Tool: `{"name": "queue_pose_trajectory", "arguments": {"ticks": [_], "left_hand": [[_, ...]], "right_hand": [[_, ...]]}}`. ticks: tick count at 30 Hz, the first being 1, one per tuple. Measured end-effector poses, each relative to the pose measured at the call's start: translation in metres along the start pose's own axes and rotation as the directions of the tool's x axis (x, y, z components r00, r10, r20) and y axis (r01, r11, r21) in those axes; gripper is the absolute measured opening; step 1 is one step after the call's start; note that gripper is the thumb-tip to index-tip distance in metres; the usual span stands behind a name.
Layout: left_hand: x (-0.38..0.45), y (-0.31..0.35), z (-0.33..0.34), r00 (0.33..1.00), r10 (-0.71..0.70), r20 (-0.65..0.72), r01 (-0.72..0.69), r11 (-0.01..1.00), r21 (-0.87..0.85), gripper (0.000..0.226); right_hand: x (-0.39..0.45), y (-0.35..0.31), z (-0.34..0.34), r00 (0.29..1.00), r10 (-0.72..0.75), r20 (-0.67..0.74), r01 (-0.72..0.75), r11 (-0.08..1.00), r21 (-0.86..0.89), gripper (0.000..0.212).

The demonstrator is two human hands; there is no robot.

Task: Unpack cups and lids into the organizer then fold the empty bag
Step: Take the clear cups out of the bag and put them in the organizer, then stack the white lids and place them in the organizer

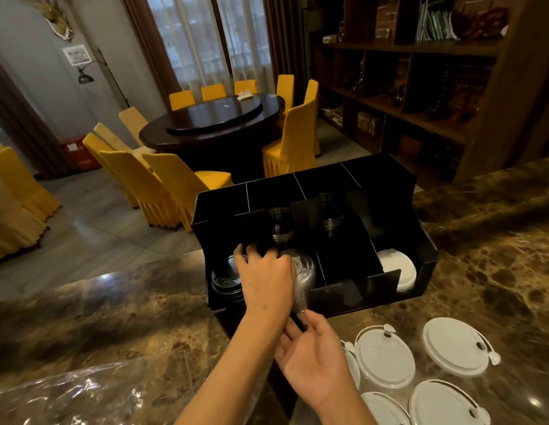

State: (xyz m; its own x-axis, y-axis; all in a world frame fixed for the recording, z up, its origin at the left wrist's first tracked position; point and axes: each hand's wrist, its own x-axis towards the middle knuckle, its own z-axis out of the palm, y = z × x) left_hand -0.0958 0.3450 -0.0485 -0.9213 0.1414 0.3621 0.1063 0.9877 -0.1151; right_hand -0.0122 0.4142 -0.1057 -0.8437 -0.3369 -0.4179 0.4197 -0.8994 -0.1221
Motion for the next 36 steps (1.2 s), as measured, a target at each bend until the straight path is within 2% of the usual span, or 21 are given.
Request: {"name": "queue_pose_trajectory", "arguments": {"ticks": [4,6,8,10,12,13,15,18,20,22,24,28,36], "left_hand": [[-0.004,-0.002,-0.003,0.999,-0.016,0.034,0.016,1.000,-0.003,0.036],[-0.007,-0.004,-0.009,0.998,-0.050,0.024,0.050,0.998,-0.027,0.041],[-0.010,-0.008,-0.020,0.996,-0.071,-0.058,0.065,0.992,-0.104,0.036],[-0.018,-0.016,-0.031,0.968,-0.094,-0.232,0.033,0.966,-0.255,0.023],[-0.036,-0.027,-0.035,0.922,-0.128,-0.364,-0.045,0.901,-0.431,0.017],[-0.049,-0.031,-0.033,0.918,-0.132,-0.374,-0.090,0.850,-0.519,0.018],[-0.083,-0.035,-0.024,0.948,-0.127,-0.293,-0.108,0.735,-0.669,0.020],[-0.129,-0.025,0.003,0.999,-0.047,0.006,0.036,0.654,-0.756,0.032],[-0.143,-0.012,0.022,0.978,0.081,0.192,0.093,0.654,-0.751,0.045],[-0.148,0.000,0.036,0.938,0.201,0.283,0.082,0.665,-0.743,0.061],[-0.149,0.007,0.046,0.901,0.254,0.350,0.080,0.697,-0.713,0.077],[-0.150,0.011,0.054,0.880,0.282,0.381,0.093,0.685,-0.722,0.092],[-0.144,0.018,0.064,0.885,0.317,0.342,0.022,0.704,-0.710,0.093]], "right_hand": [[-0.027,-0.005,-0.009,0.998,-0.023,-0.060,0.024,0.999,0.021,0.037],[-0.046,-0.014,-0.015,0.994,-0.065,-0.083,0.061,0.997,-0.043,0.040],[-0.067,-0.027,-0.022,0.988,-0.121,-0.098,0.107,0.986,-0.130,0.044],[-0.091,-0.045,-0.033,0.975,-0.198,-0.097,0.173,0.961,-0.217,0.044],[-0.116,-0.065,-0.048,0.946,-0.311,-0.095,0.269,0.912,-0.308,0.044],[-0.128,-0.075,-0.057,0.921,-0.378,-0.099,0.320,0.874,-0.365,0.044],[-0.150,-0.092,-0.074,0.851,-0.512,-0.115,0.391,0.765,-0.512,0.041],[-0.174,-0.103,-0.095,0.759,-0.635,-0.144,0.392,0.622,-0.678,0.028],[-0.180,-0.100,-0.106,0.723,-0.670,-0.170,0.358,0.573,-0.738,0.023],[-0.183,-0.093,-0.112,0.713,-0.679,-0.175,0.338,0.552,-0.762,0.020],[-0.185,-0.085,-0.116,0.704,-0.690,-0.167,0.333,0.529,-0.781,0.018],[-0.188,-0.068,-0.121,0.712,-0.691,-0.124,0.298,0.458,-0.837,0.020],[-0.197,-0.038,-0.130,0.741,-0.655,-0.145,0.215,0.437,-0.873,0.016]]}}
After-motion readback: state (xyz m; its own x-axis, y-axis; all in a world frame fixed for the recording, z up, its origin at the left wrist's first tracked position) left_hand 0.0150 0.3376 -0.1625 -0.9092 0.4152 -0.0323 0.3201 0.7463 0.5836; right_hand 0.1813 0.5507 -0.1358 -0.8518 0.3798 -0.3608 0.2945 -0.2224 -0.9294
